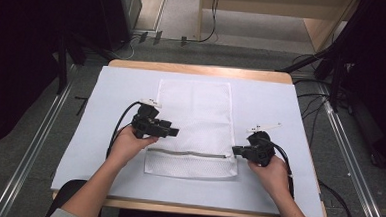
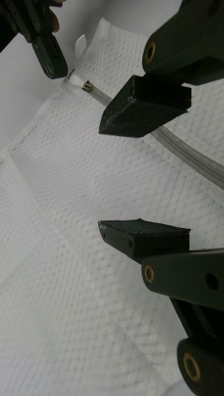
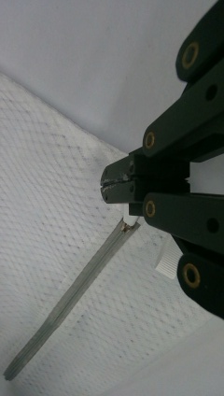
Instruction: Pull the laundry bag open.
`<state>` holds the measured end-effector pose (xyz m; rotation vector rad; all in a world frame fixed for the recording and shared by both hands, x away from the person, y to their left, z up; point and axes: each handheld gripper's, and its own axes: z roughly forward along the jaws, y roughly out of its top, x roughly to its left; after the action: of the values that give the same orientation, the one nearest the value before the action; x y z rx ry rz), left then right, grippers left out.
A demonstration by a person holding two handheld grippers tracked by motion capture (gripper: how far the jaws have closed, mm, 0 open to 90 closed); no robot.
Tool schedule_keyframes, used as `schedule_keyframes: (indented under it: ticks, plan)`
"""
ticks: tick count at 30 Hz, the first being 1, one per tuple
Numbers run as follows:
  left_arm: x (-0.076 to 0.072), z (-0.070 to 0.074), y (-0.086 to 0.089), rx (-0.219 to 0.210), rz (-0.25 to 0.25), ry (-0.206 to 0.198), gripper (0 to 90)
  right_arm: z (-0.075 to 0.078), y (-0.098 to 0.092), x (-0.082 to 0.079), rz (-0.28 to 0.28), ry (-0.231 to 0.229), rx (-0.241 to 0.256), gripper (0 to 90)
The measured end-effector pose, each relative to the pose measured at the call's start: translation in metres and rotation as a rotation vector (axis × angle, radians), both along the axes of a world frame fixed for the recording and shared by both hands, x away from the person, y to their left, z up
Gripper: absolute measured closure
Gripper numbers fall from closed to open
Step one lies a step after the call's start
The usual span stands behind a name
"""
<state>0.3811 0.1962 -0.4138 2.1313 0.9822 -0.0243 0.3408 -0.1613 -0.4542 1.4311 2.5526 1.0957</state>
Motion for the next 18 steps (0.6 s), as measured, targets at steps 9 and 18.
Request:
schedule_keyframes:
  ticks: [9,18]
  plan:
    - [0.0015,-0.0015,-0.0035,0.006,-0.007,0.001,46.6,-0.0104,0.001,0.0011,0.001,0.05,0.003,90.0]
    - [0.0015,-0.0025,-0.0034,0.014,-0.013,-0.003,46.1,-0.0092,0.0076,-0.0016,0.029,0.049,0.004,90.0]
